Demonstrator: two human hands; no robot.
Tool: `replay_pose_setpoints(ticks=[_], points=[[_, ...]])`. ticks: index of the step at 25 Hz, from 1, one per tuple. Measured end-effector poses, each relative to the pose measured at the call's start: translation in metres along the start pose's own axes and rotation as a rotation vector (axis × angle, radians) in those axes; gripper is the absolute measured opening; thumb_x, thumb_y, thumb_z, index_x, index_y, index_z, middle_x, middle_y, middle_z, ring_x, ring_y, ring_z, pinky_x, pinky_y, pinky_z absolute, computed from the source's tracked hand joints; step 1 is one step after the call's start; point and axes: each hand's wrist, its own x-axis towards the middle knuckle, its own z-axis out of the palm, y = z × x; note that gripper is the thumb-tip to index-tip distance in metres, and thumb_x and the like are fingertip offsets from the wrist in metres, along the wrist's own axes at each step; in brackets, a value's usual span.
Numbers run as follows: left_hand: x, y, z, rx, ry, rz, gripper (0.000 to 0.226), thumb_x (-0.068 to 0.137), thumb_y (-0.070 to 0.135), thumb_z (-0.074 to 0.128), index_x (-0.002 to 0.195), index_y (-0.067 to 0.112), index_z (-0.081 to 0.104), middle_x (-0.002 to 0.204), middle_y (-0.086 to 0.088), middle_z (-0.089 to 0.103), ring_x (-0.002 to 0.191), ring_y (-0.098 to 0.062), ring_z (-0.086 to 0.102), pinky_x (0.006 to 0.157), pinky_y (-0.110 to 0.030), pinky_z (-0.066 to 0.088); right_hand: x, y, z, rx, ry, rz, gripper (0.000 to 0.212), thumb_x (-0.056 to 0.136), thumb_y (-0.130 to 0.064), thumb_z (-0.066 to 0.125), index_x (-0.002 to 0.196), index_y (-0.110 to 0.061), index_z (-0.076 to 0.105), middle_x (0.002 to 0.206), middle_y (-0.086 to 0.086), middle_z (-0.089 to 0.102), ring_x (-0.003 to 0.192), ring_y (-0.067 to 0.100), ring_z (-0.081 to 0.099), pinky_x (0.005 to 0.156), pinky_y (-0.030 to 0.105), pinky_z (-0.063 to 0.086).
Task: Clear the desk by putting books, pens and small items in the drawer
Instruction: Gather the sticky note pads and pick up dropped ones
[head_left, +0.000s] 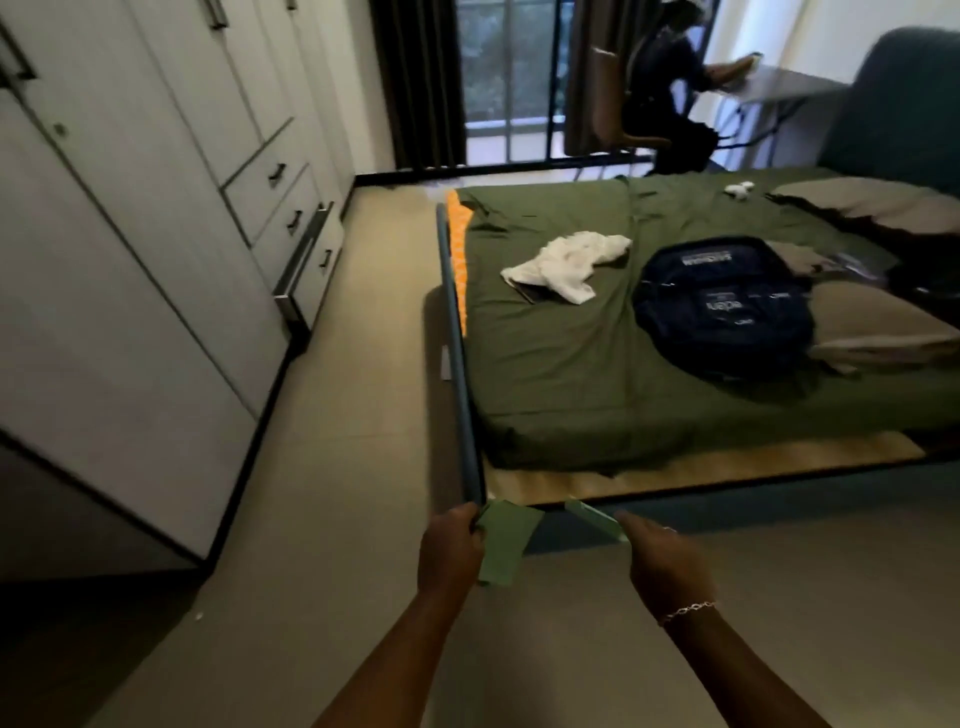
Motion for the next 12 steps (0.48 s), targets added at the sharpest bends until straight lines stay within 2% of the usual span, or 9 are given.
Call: replay_pose_setpoints(ticks=[2,6,8,10,12], points=[[-0.017,-0.031,-0.034,-0.051,0.092,-0.112,0.020,0.082,0.001,0.050,0.094,0.000,0.065,0.094,-0.019,0.068,0.090,-0.033,0.063,0.073,-0.039,0.044,0.019,-0.039,-0.003,0.061,0.016,-0.080,0.030,0.057,0.002,0.056,0.078,-0.012,0.071,0.057,0.004,0.067,0.035,0.022,0.057,0.028,0.025,0.039],[-0.060,-0.099,-0.107,-0.055,0.277,-0.271,0.011,0.082,0.003,0.053,0.088,0.000,0.062,0.093,-0.019,0.068,0.089,-0.032,0.063,0.070,-0.037,0.043,0.045,-0.137,-0.011,0.123,0.042,-0.347,0.029,0.053,-0.006,0.053,0.074,-0.013,0.072,0.051,0.005,0.063,0.032,0.022,0.054,0.026,0.022,0.034],[-0.090,-0.141,-0.147,-0.052,0.391,-0.347,0.014,0.082,0.005,0.056,0.093,0.001,0.063,0.097,-0.018,0.068,0.093,-0.032,0.062,0.075,-0.036,0.044,0.048,-0.200,-0.007,0.185,0.023,-0.429,0.028,0.052,0.001,0.063,0.075,-0.012,0.072,0.056,0.007,0.067,0.034,0.024,0.057,0.028,0.023,0.039],[-0.123,-0.183,-0.184,-0.061,0.514,-0.416,0.022,0.082,0.006,0.058,0.102,0.001,0.064,0.103,-0.018,0.067,0.098,-0.032,0.062,0.080,-0.037,0.045,0.044,-0.268,-0.004,0.263,-0.069,-0.475,0.042,0.044,0.013,0.076,0.081,-0.009,0.073,0.060,0.010,0.069,0.036,0.027,0.059,0.029,0.029,0.045],[-0.165,-0.225,-0.222,-0.055,0.607,-0.482,0.024,0.083,0.006,0.059,0.106,0.001,0.065,0.106,-0.018,0.067,0.100,-0.032,0.062,0.080,-0.036,0.044,0.031,-0.344,-0.009,0.349,-0.141,-0.516,0.041,0.054,0.015,0.070,0.087,-0.008,0.073,0.068,0.012,0.072,0.042,0.031,0.062,0.033,0.035,0.049]])
